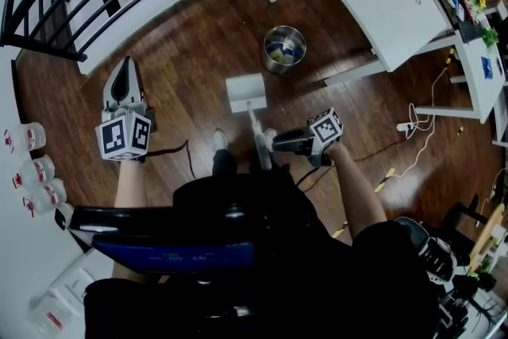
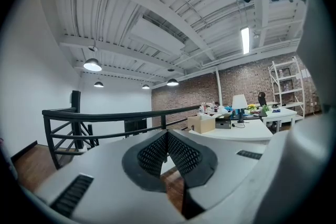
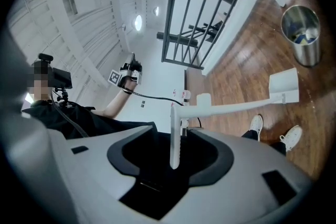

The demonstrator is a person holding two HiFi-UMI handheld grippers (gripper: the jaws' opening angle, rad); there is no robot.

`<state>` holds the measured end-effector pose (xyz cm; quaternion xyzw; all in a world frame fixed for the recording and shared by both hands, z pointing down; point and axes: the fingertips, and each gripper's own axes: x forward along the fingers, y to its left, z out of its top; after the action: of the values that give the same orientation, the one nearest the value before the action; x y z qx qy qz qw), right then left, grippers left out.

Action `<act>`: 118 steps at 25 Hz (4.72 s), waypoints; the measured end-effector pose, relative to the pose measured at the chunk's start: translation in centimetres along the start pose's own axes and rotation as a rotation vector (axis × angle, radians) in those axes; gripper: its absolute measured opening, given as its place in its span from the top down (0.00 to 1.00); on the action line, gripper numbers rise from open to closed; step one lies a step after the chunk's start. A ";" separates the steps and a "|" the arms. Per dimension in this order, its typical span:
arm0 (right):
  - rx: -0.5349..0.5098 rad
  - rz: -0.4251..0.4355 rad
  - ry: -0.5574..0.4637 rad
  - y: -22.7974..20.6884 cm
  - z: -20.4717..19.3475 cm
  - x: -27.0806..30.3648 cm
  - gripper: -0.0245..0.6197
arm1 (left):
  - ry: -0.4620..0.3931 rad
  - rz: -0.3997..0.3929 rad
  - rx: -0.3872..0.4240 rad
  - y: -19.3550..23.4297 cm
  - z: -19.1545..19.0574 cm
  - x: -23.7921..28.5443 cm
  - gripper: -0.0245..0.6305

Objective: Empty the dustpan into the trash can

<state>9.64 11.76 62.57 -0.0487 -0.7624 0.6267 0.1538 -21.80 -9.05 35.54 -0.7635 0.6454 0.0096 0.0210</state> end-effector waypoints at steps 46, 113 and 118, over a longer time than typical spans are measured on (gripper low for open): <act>-1.131 -0.705 -0.569 33.9 8.9 -1.3 0.96 | -0.224 -0.183 -0.026 -4.6 12.9 -16.6 0.96; -1.170 -0.617 -0.665 34.0 5.1 -4.9 0.97 | -0.197 -0.153 -0.026 -14.2 12.1 -16.0 0.96; -1.171 -0.620 -0.660 34.0 5.2 -4.8 0.97 | -0.198 -0.151 -0.032 -14.1 12.1 -16.0 0.96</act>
<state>8.68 12.76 27.83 0.2856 -0.9573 0.0274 0.0355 -10.38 9.61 24.36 -0.8055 0.5806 0.0935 0.0733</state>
